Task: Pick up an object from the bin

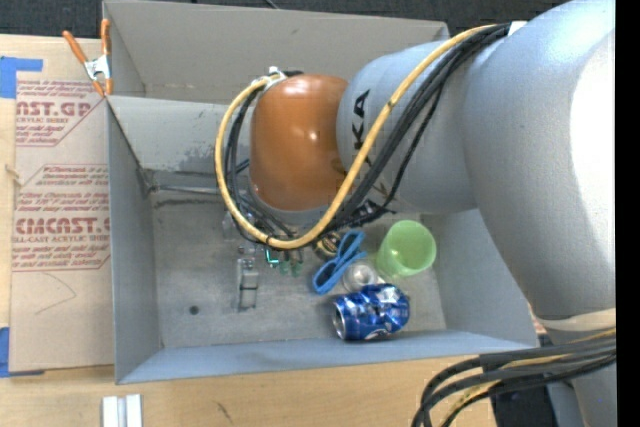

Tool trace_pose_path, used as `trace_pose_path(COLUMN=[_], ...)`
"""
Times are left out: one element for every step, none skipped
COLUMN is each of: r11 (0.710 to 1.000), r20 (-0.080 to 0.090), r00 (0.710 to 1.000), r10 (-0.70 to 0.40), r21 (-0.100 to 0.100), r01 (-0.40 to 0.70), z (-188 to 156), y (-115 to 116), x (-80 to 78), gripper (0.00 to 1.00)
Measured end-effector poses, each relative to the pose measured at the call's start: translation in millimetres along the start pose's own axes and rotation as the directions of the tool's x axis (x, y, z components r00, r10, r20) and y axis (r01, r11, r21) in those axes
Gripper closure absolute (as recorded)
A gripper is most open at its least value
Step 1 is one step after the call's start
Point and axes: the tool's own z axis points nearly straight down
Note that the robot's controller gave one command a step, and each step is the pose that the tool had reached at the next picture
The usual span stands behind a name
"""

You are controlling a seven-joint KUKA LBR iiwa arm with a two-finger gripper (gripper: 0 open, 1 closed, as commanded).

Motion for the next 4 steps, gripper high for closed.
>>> trace_pose_path(r11=[0.984,0.902,0.595,0.433], r20=[0.004,0.012,0.005,0.003], r00=[0.984,0.902,0.595,0.433], r10=[-0.178,-0.432,-0.804,-0.901], r21=[0.002,0.005,0.004,0.001], r01=[0.178,0.432,0.804,0.901], z=[24,-35,-35,19], y=[-124,-130,-129,-125], x=[23.3,-4.8,12.8,43.1], gripper=[0.00,0.00,0.00,0.00])
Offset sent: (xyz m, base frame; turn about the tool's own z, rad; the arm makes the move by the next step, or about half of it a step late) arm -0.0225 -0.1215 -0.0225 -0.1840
